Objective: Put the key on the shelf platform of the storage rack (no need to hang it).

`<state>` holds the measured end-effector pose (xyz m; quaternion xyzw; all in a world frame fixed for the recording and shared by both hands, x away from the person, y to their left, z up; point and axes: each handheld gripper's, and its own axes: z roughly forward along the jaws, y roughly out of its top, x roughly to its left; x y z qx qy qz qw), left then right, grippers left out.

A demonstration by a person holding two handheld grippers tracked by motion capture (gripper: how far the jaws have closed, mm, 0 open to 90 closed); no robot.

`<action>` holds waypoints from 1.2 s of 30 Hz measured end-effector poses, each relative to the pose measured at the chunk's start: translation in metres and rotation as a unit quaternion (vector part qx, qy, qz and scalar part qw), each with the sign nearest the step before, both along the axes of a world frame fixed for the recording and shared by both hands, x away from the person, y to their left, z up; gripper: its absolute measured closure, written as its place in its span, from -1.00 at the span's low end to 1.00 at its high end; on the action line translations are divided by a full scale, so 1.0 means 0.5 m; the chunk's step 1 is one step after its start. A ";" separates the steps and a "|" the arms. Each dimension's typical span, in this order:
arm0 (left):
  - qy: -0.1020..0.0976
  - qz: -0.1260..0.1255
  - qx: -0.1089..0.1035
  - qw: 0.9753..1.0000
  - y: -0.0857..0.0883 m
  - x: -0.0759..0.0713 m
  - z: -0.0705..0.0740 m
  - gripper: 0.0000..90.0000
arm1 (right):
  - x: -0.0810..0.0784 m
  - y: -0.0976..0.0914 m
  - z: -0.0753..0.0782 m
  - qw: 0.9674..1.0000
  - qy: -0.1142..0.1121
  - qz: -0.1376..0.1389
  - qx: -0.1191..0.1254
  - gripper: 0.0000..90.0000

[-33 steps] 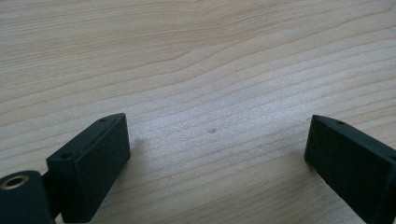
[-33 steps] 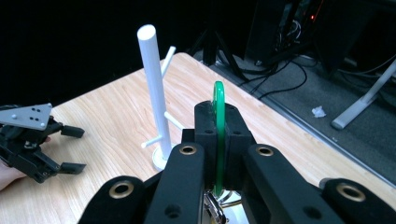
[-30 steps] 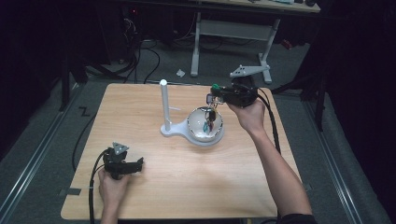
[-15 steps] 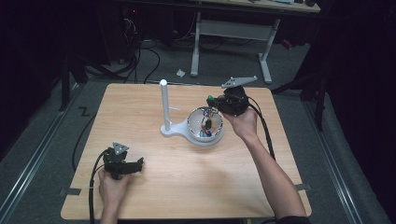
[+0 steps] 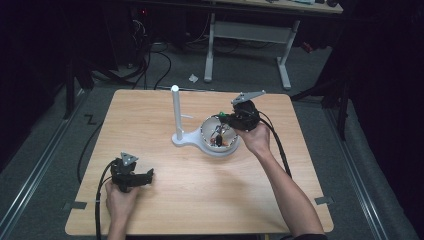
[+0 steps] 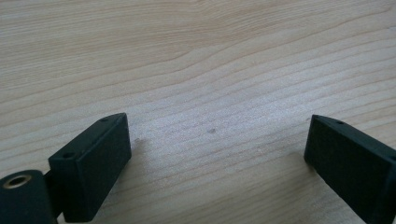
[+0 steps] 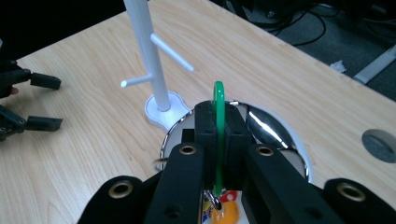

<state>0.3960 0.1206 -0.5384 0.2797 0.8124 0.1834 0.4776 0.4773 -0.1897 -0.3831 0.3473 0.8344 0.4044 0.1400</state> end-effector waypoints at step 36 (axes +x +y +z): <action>-0.003 -0.004 0.004 1.000 0.001 0.000 -0.001 -0.83 | 0.016 -0.006 -0.128 0.997 0.062 -0.020 -0.038 0.64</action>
